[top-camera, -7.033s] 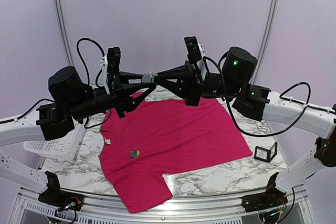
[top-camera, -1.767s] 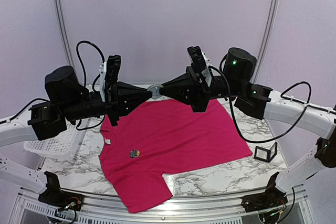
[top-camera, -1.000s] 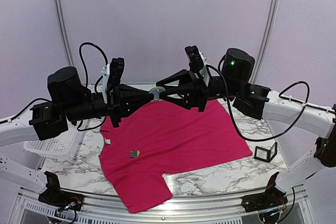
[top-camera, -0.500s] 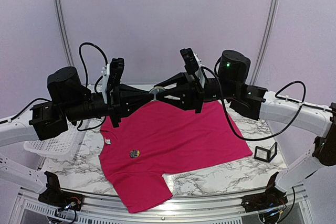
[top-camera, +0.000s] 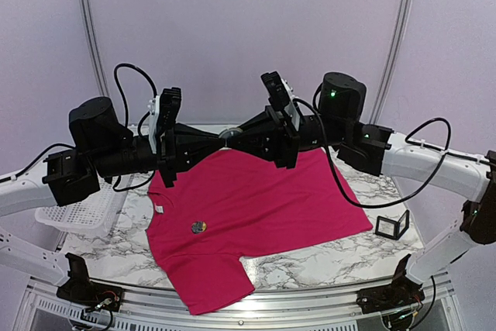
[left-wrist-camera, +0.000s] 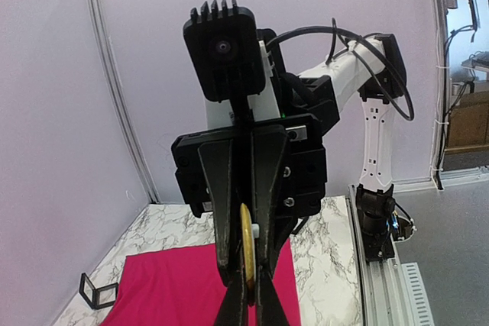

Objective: Pin the brooch onto the clothing

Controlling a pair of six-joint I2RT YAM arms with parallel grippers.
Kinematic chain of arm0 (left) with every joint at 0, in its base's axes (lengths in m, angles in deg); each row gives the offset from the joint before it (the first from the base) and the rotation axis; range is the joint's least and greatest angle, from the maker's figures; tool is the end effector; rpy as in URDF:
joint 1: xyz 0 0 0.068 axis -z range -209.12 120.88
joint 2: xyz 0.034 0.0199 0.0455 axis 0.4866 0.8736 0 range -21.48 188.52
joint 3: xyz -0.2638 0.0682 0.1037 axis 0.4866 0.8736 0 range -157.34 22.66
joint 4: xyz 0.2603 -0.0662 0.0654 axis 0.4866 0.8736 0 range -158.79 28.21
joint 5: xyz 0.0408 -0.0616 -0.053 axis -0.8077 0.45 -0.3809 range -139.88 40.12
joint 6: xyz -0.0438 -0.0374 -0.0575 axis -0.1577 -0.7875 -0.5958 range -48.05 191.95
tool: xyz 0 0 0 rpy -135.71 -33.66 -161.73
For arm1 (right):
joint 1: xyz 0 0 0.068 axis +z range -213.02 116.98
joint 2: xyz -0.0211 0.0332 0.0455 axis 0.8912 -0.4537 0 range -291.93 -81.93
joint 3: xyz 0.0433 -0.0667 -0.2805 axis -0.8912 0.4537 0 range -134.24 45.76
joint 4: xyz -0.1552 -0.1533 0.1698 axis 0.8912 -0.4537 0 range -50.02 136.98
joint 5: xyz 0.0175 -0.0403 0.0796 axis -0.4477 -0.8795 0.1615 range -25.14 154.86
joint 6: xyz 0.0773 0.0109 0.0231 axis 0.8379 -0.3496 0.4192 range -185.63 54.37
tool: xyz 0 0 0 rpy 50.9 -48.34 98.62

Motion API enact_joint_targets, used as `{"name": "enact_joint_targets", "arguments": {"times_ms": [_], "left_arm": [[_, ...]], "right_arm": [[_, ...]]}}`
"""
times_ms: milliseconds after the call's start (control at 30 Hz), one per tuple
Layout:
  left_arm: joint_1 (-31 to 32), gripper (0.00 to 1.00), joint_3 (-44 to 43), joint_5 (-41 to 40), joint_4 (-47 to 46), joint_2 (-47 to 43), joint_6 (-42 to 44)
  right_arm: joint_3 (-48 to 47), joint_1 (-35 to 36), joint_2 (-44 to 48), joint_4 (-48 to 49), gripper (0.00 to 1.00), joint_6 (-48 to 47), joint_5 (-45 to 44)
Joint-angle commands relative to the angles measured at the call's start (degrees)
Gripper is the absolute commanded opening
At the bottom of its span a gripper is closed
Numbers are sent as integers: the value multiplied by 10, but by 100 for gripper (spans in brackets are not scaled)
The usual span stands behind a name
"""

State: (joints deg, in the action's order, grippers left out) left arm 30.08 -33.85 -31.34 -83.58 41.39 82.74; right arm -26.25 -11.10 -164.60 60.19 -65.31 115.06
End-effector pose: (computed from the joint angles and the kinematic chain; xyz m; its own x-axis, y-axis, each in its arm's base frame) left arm 0.1324 -0.2659 0.4171 0.2564 -0.0833 -0.9630 0.9441 0.2352 0.2311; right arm 0.1859 0.3251 0.4105 0.0220 0.0338 -0.9992 -0.9774 -0.2095 -0.0286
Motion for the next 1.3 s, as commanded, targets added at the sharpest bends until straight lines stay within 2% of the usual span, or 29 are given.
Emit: {"name": "enact_joint_targets", "arguments": {"times_ms": [0, 200, 300, 433, 500, 733, 800, 900, 1067, 1267], "left_arm": [[7, 0, -15, 86, -11, 5, 33], [8, 0, -25, 117, -6, 12, 41], [9, 0, -26, 113, -5, 14, 40], [9, 0, -25, 69, -6, 9, 36], [8, 0, -25, 11, -8, 2, 30], [7, 0, -18, -119, -14, -11, 30], [7, 0, -18, -129, -15, -11, 28], [7, 0, -15, -117, -16, -13, 24], [7, 0, -10, -94, -18, -20, 23], [7, 0, 5, -50, -18, -28, 48]], "right_arm": [[-38, 0, -19, -36, 7, -2, -23], [-61, 0, -35, -77, 7, -33, -20], [-72, 2, -43, -91, 11, -48, -12], [-92, 12, -49, -128, 17, -87, -12], [-90, 15, -45, -137, 20, -100, -6], [-59, 19, -7, -150, 43, -135, 13], [-52, 20, 4, -152, 50, -142, 4], [-47, 19, 20, -158, 54, -150, -29], [-50, 13, 25, -157, 51, -141, -83], [-45, 0, 39, -137, 26, -123, -97]]}}
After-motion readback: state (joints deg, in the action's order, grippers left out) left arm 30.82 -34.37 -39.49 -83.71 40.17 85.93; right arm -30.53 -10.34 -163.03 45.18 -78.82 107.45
